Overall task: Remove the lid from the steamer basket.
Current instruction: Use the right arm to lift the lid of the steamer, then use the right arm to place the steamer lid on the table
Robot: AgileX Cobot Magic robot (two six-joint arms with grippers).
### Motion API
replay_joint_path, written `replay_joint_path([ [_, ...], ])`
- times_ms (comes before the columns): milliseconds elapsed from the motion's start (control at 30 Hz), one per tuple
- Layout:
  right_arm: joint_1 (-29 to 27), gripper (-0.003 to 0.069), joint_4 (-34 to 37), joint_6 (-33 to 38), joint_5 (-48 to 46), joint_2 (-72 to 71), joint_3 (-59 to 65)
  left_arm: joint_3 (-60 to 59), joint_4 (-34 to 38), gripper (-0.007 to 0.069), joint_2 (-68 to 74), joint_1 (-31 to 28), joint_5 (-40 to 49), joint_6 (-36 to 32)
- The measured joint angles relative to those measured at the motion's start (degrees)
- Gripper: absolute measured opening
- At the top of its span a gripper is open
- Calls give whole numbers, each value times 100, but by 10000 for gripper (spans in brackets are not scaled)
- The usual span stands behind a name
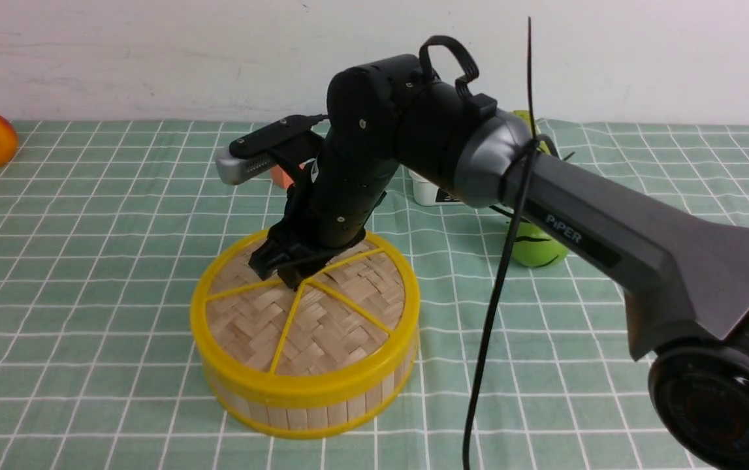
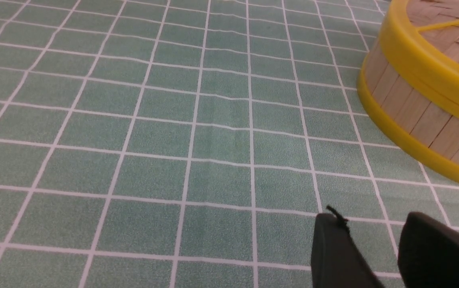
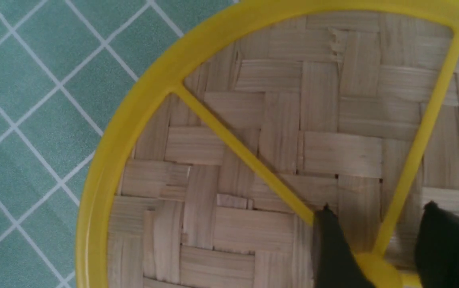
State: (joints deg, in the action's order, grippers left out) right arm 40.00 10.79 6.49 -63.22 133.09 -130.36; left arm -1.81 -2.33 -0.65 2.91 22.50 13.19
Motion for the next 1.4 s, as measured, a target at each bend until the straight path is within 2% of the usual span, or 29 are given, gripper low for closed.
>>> replay_joint_path([
  [100,0,90,27,0,-40,0,-10,0,0,239,0,0,0,0],
  [133,0,83,40,0,-40,0,-10,0,0,239,0,0,0,0],
  [400,5,87,-172,0,-317,-290,-64,0,0,239,0,0,0,0],
  [600,-16,87,-1200,36,-823,-1503,-334,0,0,239,0,0,0,0],
  [700,-111,87,-1397,56,-842,-1948,-159,0,0,239,0,0,0,0],
  [833,-518,87,-1387,41,-848,-2988,959,0,0,239,0,0,0,0],
  [1000,-1261,87,-1325,-57,-689,-4270,3419,0,0,239,0,0,0,0],
  [1167,-1951,87,-1079,-152,295,-4829,5173,0,0,239,0,0,0,0],
  [1200,-2189,87,-913,-156,843,-4863,5738,0,0,239,0,0,0,0],
  [1233,-2211,87,-873,-156,909,-4863,5793,0,0,239,0,0,0,0],
  [1300,-2408,87,-629,-156,1840,-4752,6412,0,0,239,0,0,0,0],
  [1400,-2452,87,-524,-156,2587,-4526,6730,0,0,239,0,0,0,0],
])
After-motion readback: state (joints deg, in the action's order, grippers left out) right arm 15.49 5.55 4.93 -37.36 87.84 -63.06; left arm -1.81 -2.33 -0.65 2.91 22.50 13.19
